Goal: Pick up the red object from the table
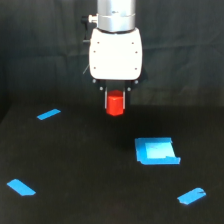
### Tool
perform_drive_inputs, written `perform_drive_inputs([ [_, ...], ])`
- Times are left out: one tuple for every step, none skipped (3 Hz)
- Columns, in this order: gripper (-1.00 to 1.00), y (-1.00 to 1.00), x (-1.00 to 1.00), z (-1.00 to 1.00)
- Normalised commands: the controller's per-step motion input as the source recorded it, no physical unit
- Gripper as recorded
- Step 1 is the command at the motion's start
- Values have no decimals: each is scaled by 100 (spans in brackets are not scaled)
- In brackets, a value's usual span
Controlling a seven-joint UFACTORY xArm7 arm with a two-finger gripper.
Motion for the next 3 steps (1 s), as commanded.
perform_drive_inputs([
  [-100, 4, 4, 5],
  [-88, -7, -1, 3],
  [-100, -7, 5, 8],
])
